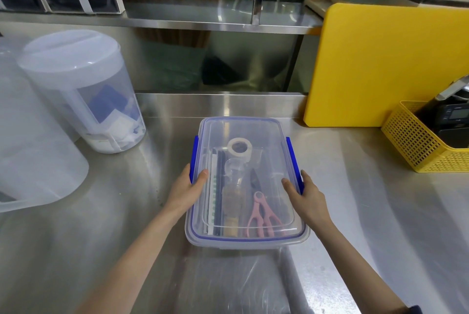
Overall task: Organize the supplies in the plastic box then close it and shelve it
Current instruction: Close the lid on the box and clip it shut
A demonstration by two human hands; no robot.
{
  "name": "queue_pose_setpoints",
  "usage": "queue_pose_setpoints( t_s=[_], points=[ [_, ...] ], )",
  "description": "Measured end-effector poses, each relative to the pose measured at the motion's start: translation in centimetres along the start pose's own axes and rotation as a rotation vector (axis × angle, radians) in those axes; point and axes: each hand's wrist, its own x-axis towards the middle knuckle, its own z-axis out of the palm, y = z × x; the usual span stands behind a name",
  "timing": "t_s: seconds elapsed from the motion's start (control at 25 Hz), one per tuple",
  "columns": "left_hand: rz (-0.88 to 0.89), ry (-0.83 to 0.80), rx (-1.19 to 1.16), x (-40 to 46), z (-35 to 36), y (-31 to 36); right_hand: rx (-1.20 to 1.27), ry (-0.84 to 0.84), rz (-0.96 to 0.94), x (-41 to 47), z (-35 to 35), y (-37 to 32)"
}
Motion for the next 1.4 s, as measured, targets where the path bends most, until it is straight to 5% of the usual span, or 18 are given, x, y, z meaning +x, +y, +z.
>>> queue_pose_setpoints(
  t_s=[0.8,1.4],
  points=[
    [-0.029,0.053,-0.115,-0.1,0.6,-0.4,-0.132,0.123,-0.113,0.9,1.1,1.5],
    [-0.028,0.041,-0.074,0.0,0.5,-0.3,-0.077,0.041,-0.074,0.3,0.2,0.7]
  ],
)
